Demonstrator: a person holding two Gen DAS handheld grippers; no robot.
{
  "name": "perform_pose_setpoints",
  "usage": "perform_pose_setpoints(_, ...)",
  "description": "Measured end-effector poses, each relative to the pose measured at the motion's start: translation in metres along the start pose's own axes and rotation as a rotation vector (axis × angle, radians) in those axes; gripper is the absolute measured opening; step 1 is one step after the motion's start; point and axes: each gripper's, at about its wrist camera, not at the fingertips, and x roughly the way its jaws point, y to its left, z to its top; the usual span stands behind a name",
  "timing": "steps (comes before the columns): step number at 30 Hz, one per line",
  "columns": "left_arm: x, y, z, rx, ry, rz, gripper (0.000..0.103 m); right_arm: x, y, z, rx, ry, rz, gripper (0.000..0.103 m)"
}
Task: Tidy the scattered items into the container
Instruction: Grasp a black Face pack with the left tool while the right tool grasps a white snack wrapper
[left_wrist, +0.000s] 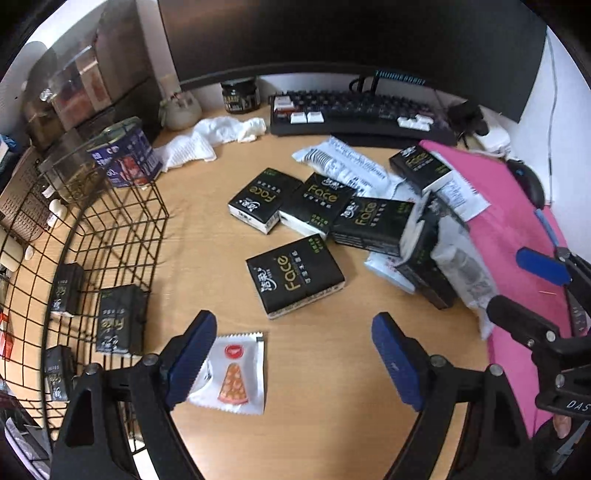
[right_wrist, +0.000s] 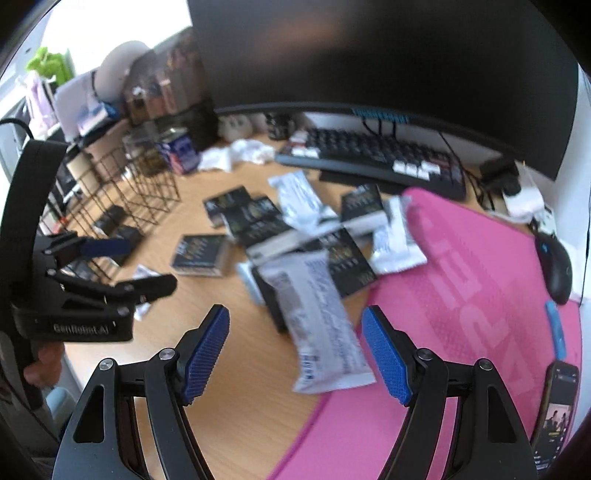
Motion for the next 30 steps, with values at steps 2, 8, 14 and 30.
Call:
perform_pose_setpoints(2,0.012,0.001,0.004,-0.002,0.019,0.001,0.087,0.009,-0.004,-0.001,0.005,0.014,0.013,0.074)
perform_pose_setpoints(8,0.035,0.009,0.014,-0.022,0.058,0.005,0.087,0.035,-0.005,0.0,-0.014,0.054,0.041,0.074)
perform_pose_setpoints(14,0.046,0.012,0.03,-0.003,0.05,0.015,0.087,0.042,-0.01,0.002,-0.013,0.062,0.071,0.074)
perform_pose_setpoints(30,0.057,0.005,0.023,0.054,0.091,-0.036,0.057,0.047,-0.01,0.0,0.006,0.074,0.108,0.069)
